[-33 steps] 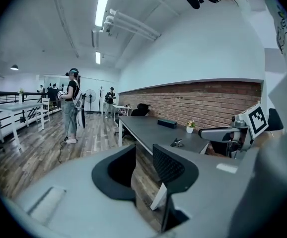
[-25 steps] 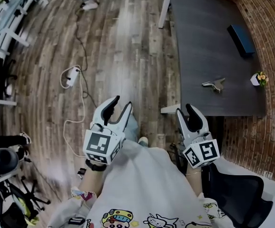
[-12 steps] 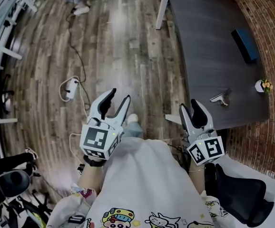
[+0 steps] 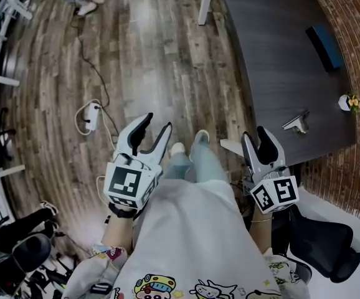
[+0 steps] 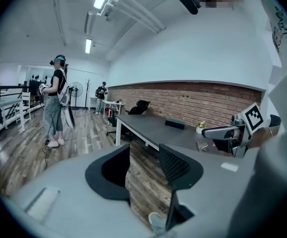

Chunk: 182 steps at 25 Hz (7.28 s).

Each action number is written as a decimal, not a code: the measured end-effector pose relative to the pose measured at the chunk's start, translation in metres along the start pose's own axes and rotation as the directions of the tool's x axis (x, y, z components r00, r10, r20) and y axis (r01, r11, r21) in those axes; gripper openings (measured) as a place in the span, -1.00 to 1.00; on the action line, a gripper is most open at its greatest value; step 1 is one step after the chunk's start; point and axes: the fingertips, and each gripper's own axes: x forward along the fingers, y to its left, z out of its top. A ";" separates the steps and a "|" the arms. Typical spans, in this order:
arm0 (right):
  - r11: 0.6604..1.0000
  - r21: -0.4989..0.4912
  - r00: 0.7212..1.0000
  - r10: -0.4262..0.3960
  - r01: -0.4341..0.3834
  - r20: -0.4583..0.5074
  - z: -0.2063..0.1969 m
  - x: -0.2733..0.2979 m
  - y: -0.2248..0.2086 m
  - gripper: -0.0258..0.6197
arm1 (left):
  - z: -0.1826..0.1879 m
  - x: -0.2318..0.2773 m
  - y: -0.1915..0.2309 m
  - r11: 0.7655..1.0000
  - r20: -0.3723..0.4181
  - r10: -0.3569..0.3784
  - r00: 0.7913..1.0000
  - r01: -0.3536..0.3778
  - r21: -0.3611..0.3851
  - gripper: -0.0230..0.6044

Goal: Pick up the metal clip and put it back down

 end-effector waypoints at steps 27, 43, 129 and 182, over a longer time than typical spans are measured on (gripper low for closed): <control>0.933 0.124 0.926 -0.353 0.337 0.137 0.085 0.044 -0.212 -0.31 | 0.131 0.265 -0.046 0.936 -0.011 -0.314 0.949 0.311 0.167 -0.32; 0.675 0.313 0.678 -0.726 0.668 0.115 0.059 -0.055 -0.277 -0.19 | 0.141 0.364 -0.186 0.655 -0.179 -0.690 0.701 0.711 0.256 -0.27; 0.206 0.778 0.585 -0.775 0.594 -0.241 -0.128 -0.055 -0.334 -0.21 | 0.003 0.403 -0.376 0.018 -0.623 -0.779 0.075 0.995 0.098 -0.33; 0.301 0.741 0.635 -0.742 0.601 -0.214 -0.075 -0.079 -0.348 -0.62 | 0.054 0.420 -0.361 0.109 -0.494 -0.849 0.186 0.978 0.179 -0.34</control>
